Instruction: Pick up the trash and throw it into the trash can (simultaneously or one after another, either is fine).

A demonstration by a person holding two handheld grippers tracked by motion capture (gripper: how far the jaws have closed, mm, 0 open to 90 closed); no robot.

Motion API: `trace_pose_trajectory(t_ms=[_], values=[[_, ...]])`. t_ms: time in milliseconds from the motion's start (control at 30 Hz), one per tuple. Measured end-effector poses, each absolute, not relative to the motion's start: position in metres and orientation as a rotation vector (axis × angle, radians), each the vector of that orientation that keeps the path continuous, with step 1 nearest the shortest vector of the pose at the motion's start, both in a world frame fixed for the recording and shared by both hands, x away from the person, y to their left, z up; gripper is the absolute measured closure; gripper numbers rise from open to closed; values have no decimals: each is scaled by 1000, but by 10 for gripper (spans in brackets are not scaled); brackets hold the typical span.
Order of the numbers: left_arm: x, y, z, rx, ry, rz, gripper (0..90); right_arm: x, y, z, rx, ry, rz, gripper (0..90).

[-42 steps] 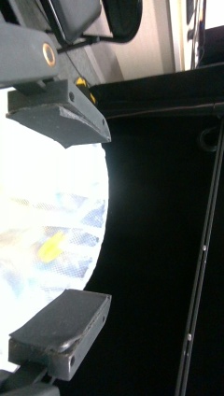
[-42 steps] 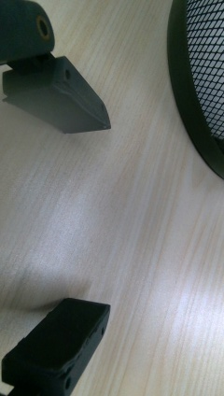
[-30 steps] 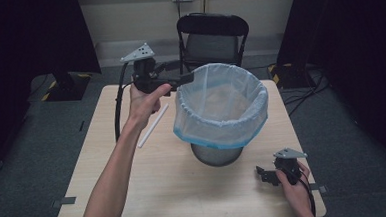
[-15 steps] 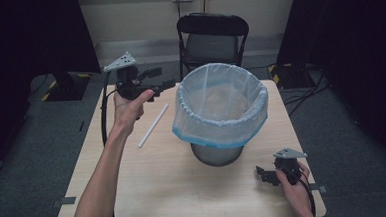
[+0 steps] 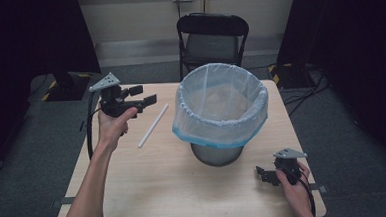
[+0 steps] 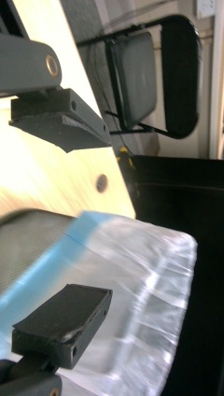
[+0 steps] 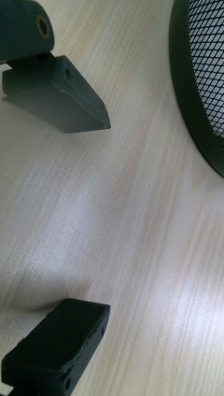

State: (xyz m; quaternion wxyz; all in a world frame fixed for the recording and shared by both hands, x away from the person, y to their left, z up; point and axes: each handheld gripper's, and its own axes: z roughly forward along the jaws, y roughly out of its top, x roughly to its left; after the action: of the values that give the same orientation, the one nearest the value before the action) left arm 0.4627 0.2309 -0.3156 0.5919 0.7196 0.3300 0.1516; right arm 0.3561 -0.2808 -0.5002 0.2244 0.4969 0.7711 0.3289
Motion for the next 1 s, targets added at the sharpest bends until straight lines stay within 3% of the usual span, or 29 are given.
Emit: trace_pose_trajectory(t_ms=[433,500,1000], values=[[456,262,-367,1800,925,380,228,356,-281,-500,1372,2127,907,92],[456,266,-374,1807,956,351,265,356,-281,-500,1373,2127,907,92],[460,273,-443,1906,1068,292,292,356,-281,-500,1374,2126,906,92]])
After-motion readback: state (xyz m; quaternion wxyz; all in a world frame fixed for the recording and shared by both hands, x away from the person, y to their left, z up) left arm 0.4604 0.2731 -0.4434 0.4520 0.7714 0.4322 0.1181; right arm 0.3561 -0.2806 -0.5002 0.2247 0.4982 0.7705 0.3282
